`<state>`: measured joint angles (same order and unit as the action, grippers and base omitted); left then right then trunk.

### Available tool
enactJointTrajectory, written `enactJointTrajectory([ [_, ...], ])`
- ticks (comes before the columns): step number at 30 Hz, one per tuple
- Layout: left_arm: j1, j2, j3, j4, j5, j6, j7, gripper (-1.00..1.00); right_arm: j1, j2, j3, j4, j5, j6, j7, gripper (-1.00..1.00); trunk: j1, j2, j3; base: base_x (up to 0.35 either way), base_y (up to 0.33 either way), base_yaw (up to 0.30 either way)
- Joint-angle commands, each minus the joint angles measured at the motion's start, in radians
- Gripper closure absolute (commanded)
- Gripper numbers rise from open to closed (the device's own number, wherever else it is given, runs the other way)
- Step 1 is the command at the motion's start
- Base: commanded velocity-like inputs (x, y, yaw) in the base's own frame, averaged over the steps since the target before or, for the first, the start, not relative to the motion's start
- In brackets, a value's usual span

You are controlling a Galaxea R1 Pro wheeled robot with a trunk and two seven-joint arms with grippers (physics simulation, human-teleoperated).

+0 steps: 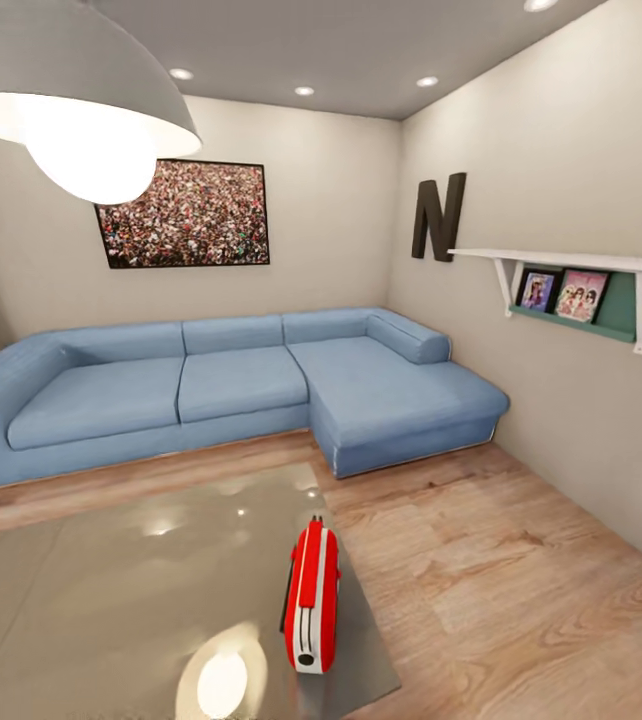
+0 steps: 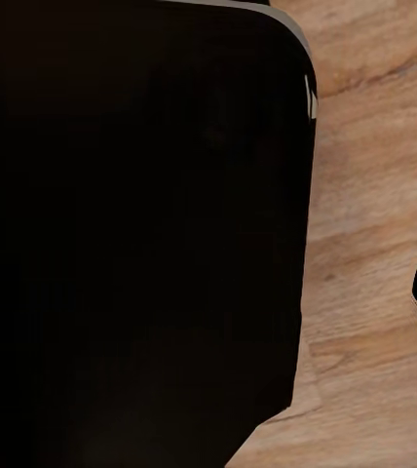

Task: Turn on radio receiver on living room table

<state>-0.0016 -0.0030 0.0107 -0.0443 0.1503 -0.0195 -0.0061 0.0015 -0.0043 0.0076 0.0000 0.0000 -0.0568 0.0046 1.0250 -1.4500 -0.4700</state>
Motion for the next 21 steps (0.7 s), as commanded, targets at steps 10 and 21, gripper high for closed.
enactJointTrajectory([
  [10,0.0,0.0,-0.004,0.0,0.0,0.0,0.0,-1.0,0.0,0.001,0.0,0.0,0.0,0.0,0.0,-1.0,0.0,0.0,0.0,0.0,0.0,0.271],
  [21,0.0,0.001,-0.003,0.0,0.0,0.0,-0.001,-1.0,0.0,0.0,0.0,0.0,0.002,0.0,0.0,-1.0,0.0,0.0,0.0,0.019,0.0,0.128],
])
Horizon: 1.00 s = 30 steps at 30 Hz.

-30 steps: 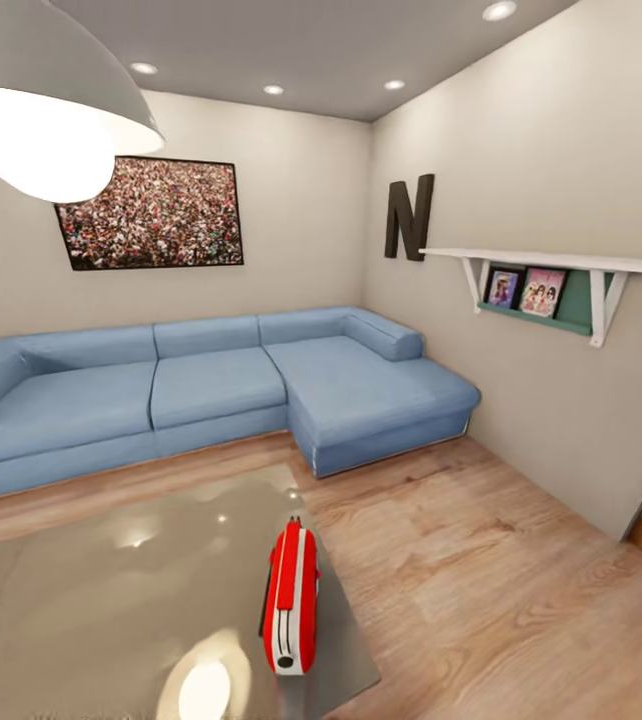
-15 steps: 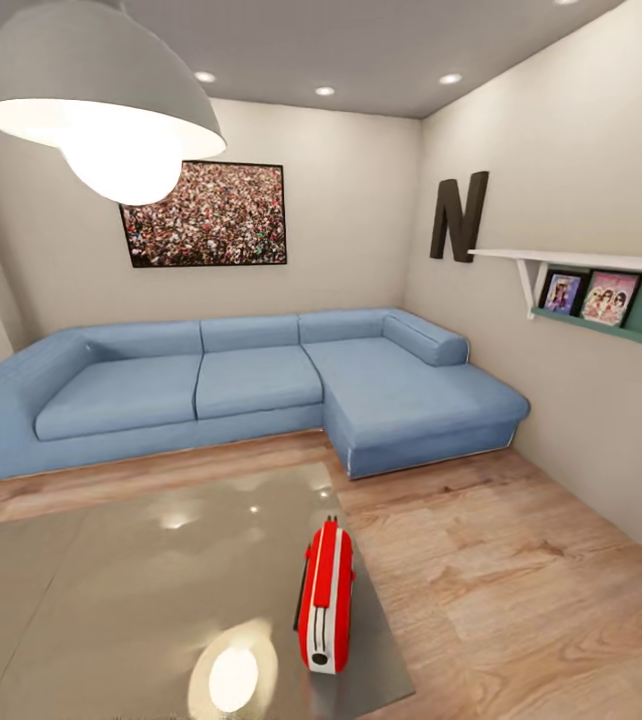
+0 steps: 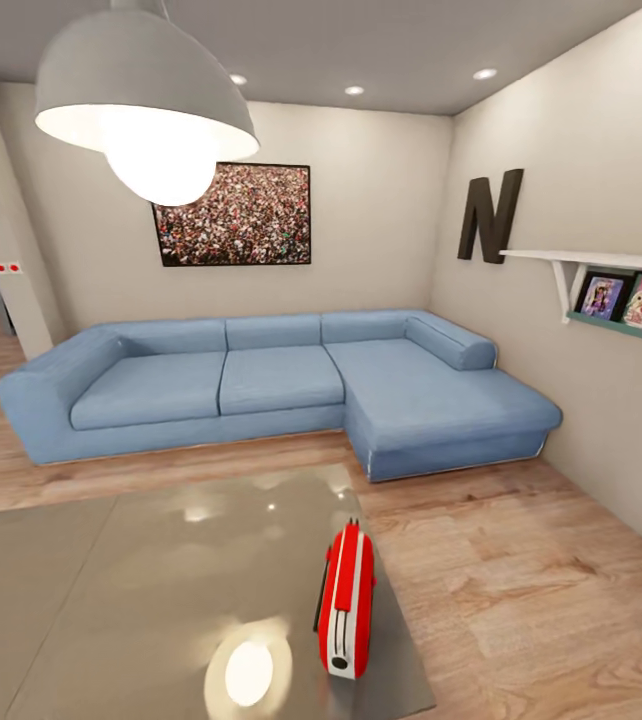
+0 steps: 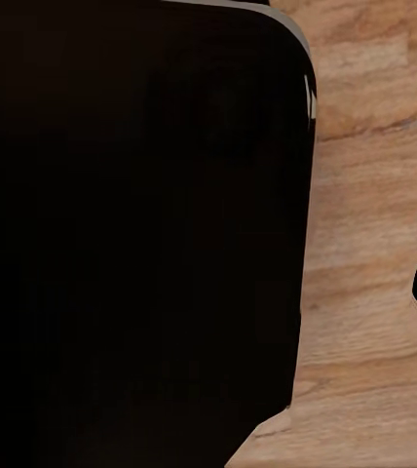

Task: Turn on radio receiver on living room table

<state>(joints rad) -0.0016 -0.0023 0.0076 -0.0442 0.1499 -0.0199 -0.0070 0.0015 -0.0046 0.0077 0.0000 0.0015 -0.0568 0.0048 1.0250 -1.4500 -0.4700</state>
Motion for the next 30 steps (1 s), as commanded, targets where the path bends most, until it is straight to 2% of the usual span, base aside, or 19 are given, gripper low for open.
enactJointTrajectory([
  [1,0.0,0.0,0.001,0.0,0.0,0.0,0.0,-1.0,0.0,0.0,0.0,0.0,0.0,0.0,0.0,-1.0,0.0,0.0,0.0,0.248,0.0,0.003],
  [15,0.0,0.0,0.002,0.0,0.0,0.0,-0.001,-1.0,0.0,0.0,0.0,0.0,0.001,0.0,0.0,-1.0,0.0,0.0,0.0,0.298,0.0,0.0],
  [30,0.0,-0.001,0.002,0.0,0.001,0.001,0.001,-1.0,0.0,-0.003,0.0,0.0,-0.001,0.0,0.0,-1.0,0.0,0.0,0.0,0.026,0.0,0.0],
])
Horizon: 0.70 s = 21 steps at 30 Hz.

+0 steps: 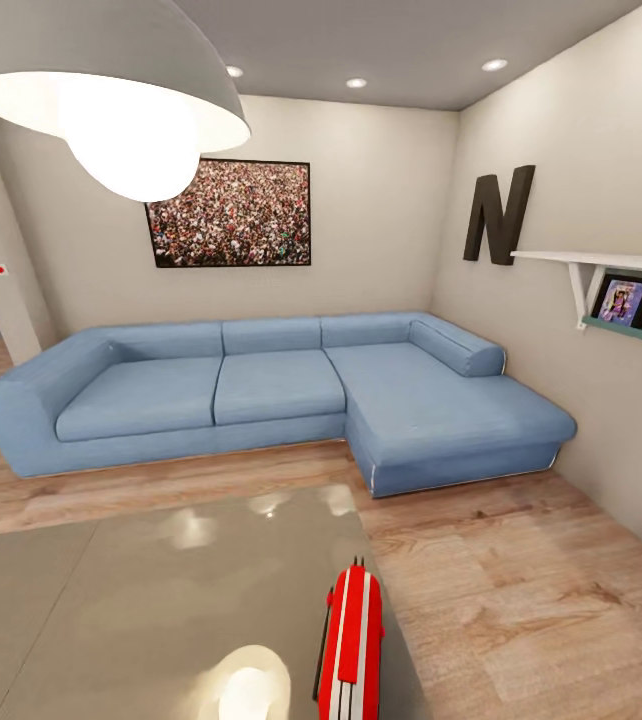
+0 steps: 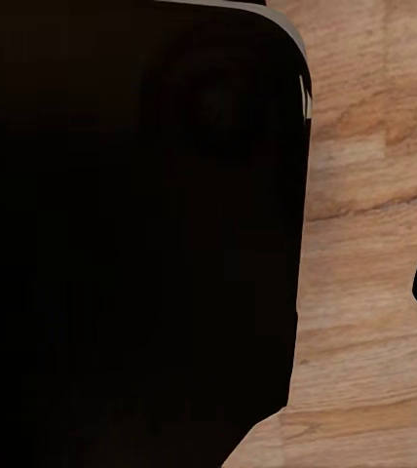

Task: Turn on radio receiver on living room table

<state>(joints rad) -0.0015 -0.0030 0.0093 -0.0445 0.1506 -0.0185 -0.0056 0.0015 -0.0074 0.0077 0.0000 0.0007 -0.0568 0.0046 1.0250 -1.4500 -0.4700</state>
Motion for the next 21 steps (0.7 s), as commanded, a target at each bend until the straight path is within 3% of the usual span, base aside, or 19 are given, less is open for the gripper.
enactJointTrajectory([
  [1,0.0,0.0,0.0,0.0,0.0,0.0,0.0,-1.0,0.0,0.0,0.0,0.0,0.0,0.0,0.0,-1.0,0.0,0.0,0.0,0.0,0.0,0.0],
  [14,0.0,-0.003,-0.002,0.0,-0.006,0.0,-0.004,-1.0,0.0,-0.002,-0.003,0.0,-0.005,0.0,0.0,-1.0,0.0,0.0,0.0,0.0,0.0,0.0],
  [21,0.0,-0.003,-0.003,0.0,-0.007,0.0,-0.005,-1.0,0.0,-0.002,-0.004,0.0,-0.007,0.001,0.0,-1.0,-0.027,0.049,0.022,0.0,0.0,0.0],
])
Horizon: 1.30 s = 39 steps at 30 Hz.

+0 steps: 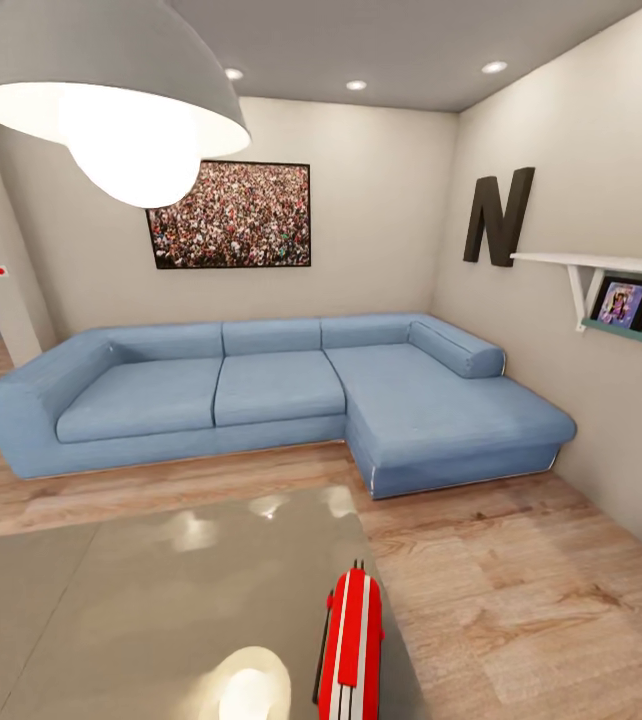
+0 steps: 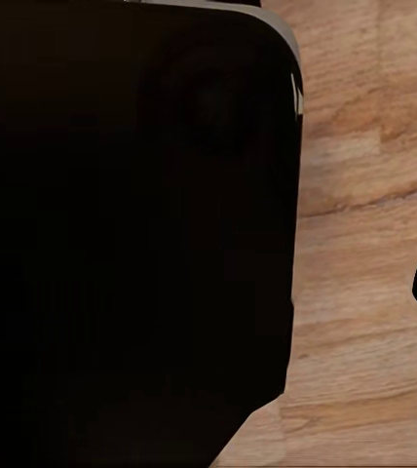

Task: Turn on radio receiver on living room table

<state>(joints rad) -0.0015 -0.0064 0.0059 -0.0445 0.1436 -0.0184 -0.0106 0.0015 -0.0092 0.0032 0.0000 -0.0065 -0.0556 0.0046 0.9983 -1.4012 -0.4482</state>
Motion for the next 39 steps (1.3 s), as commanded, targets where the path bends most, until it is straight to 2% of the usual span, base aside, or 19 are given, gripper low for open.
enactJointTrajectory([
  [1,0.0,0.0,0.0,0.0,0.0,0.0,0.0,-1.0,0.0,0.0,0.0,0.0,-0.001,0.0,0.0,-1.0,-0.004,0.007,0.003,0.0,0.0,0.0],
  [34,0.0,0.002,0.002,0.0,0.007,0.002,-0.003,-1.0,0.0,0.003,0.004,0.0,0.009,0.0,0.0,-1.0,-0.13,0.238,0.106,0.0,0.0,0.0],
  [39,0.0,0.003,0.002,0.0,0.007,0.002,-0.002,-1.0,0.0,-0.002,0.004,0.0,0.008,-0.006,0.0,-1.0,-0.134,0.245,0.105,0.0,0.0,0.0],
])
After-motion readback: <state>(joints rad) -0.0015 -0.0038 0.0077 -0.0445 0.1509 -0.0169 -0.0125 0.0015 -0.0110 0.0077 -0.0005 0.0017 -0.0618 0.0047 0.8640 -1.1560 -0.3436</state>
